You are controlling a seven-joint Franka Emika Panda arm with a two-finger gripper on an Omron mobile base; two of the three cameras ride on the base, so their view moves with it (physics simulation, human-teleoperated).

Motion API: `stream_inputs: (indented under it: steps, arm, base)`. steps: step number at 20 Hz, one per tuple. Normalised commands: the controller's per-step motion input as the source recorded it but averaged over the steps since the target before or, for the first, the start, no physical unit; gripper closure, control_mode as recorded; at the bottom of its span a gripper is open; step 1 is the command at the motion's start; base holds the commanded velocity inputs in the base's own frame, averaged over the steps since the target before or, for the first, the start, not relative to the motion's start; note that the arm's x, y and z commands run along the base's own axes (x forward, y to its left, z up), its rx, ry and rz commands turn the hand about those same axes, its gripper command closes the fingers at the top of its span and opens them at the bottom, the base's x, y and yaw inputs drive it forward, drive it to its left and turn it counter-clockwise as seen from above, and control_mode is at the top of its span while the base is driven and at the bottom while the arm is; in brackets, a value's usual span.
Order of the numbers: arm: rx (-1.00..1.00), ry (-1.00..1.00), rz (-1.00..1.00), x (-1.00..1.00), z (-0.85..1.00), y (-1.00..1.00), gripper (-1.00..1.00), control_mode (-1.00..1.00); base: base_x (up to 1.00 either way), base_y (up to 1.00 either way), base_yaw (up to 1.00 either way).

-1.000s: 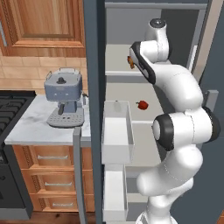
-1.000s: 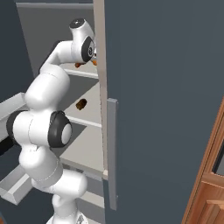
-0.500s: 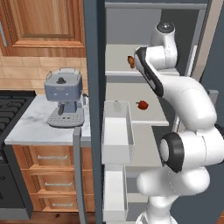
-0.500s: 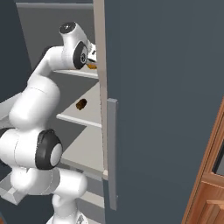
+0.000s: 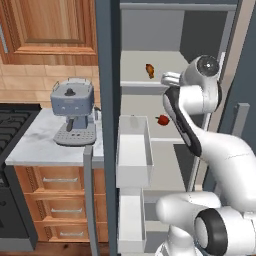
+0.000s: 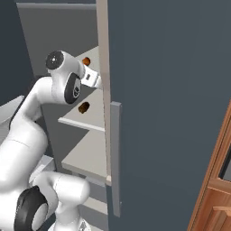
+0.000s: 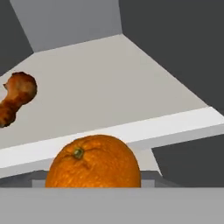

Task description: Take the chicken drumstick and tangerine from the highest rack and move them to the second highest rack where the sweet potato and bell pepper are located, to maximize freezer space. Close the freezer door after rearranging.

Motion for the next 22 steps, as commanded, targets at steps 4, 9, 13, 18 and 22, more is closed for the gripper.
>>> stream_inputs:
  steps: [4, 9, 13, 18, 22]
  arm:
    - [0.02, 0.01, 0.07, -0.62, -0.46, 0.01, 1.00, -1.00]
    - [-0.04, 0.06, 0.13, -0.17, -0.57, 0.12, 1.00, -1.00]
    - [-0.10, 0.00, 0.09, 0.23, -0.58, 0.13, 1.00, -1.00]
    - [-0.05, 0.00, 0.01, 0.40, -0.39, 0.13, 1.00, -1.00]
    - [0.00, 0.07, 0.00, 0.59, -0.23, 0.09, 1.00, -1.00]
  base:
    - [0.00, 0.00, 0.00]
    - [0.00, 0.00, 0.00]
    - [0.00, 0.00, 0.00]
    - [0.00, 0.00, 0.00]
    - [0.00, 0.00, 0.00]
